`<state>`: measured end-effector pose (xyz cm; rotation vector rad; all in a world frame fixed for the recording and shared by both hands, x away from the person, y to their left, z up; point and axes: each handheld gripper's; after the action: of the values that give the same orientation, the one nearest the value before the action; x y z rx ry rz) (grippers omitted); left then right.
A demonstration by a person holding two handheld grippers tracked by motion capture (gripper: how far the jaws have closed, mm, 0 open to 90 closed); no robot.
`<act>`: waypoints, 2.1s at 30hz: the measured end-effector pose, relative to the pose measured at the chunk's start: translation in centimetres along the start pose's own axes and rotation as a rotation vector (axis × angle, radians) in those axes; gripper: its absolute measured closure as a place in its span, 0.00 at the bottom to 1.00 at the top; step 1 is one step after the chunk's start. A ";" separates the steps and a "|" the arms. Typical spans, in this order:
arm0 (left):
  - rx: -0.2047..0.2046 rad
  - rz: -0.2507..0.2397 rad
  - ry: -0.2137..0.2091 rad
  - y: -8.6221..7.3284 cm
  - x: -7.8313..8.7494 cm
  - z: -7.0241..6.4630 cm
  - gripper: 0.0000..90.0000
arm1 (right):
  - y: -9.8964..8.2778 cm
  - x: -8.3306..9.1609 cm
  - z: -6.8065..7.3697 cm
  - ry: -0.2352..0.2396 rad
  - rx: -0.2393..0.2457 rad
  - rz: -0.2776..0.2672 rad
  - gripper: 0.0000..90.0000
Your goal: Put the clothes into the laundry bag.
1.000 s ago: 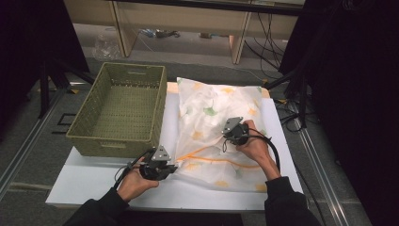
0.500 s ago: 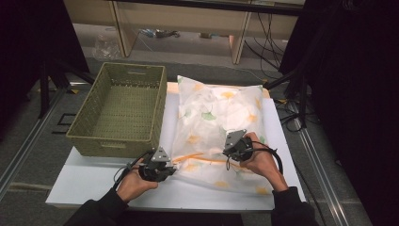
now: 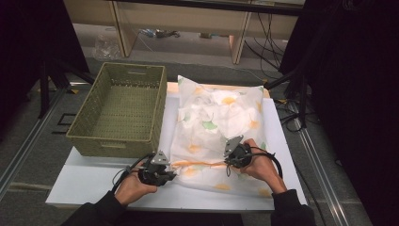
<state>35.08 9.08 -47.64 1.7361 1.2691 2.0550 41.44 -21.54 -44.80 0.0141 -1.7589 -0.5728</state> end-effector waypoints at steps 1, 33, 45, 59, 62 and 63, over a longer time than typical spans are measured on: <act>0.004 -0.001 -0.008 -0.1 -0.1 -0.1 0.99 | -0.1 0.0 0.0 0.013 -0.002 0.012 1.00; 0.076 -0.190 0.132 1.2 4.3 -0.4 0.46 | -0.5 4.5 -1.5 -0.160 -0.283 -0.352 0.51; 0.102 -0.234 0.147 1.3 5.2 0.0 0.30 | -0.8 5.0 -1.7 -0.151 -0.397 -0.374 0.32; 0.115 -0.277 0.199 -0.8 7.9 1.3 0.23 | -1.8 7.0 -0.7 -0.237 -0.461 -0.544 0.18; 0.109 -0.272 0.204 -1.5 8.2 1.3 0.23 | -2.5 7.1 0.1 -0.238 -0.472 -0.566 0.18; 0.112 -0.272 0.210 -1.7 8.2 1.2 0.23 | -2.8 7.2 0.3 -0.231 -0.486 -0.560 0.18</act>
<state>32.96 15.72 -42.83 1.3239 1.6095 2.0800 38.41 -26.06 -39.35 0.1074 -1.7930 -1.4477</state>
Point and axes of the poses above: each handheld gripper's, and its own axes: x roughly backward along the jaws, y roughly out of its top, z roughly to its left, and after that the axes turned 7 degrees about -x, right-handed
